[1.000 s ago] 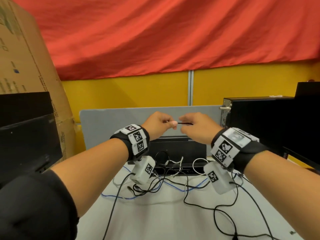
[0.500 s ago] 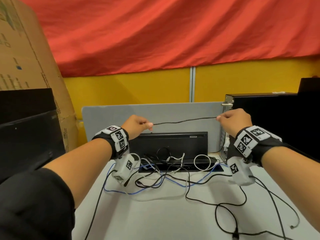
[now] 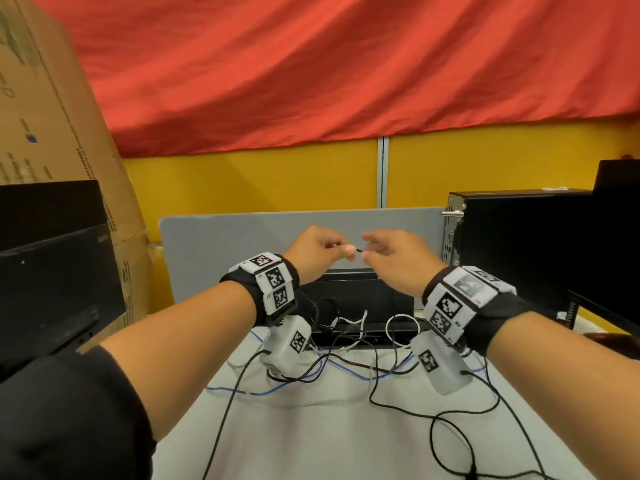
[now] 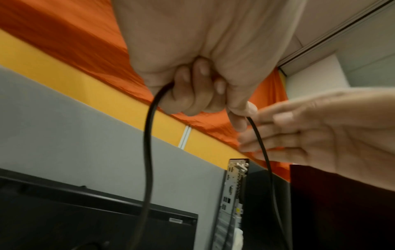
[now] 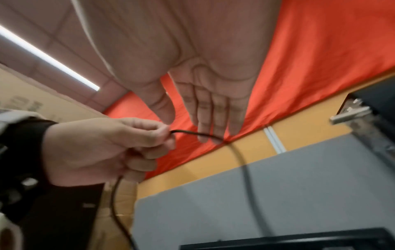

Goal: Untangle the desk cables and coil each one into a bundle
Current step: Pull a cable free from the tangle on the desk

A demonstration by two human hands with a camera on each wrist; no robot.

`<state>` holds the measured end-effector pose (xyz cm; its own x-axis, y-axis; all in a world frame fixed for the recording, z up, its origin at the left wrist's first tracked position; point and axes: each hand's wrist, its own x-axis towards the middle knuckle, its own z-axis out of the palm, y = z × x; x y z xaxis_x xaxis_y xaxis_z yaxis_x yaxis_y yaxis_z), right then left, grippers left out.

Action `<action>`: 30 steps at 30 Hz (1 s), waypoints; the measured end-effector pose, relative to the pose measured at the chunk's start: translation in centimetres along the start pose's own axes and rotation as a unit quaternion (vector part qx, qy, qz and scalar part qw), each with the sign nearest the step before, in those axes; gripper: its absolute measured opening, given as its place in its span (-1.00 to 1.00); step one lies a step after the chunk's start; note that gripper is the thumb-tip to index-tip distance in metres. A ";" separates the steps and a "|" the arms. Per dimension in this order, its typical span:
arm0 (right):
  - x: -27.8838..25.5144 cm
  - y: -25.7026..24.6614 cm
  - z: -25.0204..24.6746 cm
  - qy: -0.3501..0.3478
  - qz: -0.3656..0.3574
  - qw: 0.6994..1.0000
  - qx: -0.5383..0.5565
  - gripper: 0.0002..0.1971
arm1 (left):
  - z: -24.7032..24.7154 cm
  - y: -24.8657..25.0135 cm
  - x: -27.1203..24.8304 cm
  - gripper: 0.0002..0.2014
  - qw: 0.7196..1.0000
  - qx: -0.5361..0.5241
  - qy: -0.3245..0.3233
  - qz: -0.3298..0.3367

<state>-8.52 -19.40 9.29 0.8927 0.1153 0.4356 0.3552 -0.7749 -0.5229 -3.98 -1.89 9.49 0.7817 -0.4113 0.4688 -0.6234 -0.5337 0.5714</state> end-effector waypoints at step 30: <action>-0.3 9.4 -4.4 0.223 0.107 0.966 -0.075 -0.83 | -2.4 -4.2 -2.8 -0.73 0.983 0.128 -0.102 -0.081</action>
<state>-6.67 -29.45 7.44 0.7208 -0.3116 0.6192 0.1014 -0.8362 -0.5389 -3.64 3.27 7.39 0.8740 -0.4302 0.2260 -0.4859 -0.7629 0.4265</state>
